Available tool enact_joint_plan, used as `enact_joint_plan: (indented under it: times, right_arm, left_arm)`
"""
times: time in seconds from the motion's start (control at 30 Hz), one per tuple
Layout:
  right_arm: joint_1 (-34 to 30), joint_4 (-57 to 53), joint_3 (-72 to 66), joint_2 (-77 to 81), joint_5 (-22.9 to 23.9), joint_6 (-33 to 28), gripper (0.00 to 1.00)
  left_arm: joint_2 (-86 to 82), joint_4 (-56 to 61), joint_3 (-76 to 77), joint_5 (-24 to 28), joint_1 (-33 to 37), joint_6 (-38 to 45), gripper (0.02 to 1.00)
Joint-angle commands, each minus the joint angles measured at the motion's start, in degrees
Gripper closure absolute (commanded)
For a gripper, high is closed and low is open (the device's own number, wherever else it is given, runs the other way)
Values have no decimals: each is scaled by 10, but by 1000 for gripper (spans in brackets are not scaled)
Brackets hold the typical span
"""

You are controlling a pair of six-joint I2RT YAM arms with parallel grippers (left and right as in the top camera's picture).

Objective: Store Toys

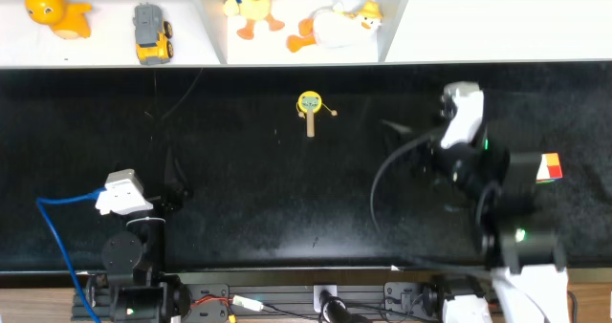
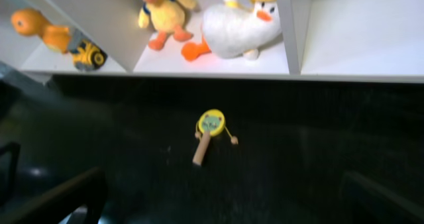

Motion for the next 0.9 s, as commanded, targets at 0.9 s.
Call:
enact_joint_plan:
  times: [0.9]
  right_arm:
    - [290, -19, 151, 393, 103, 91, 3]
  left_arm:
    - [-6, 3, -4, -6, -2, -12, 20]
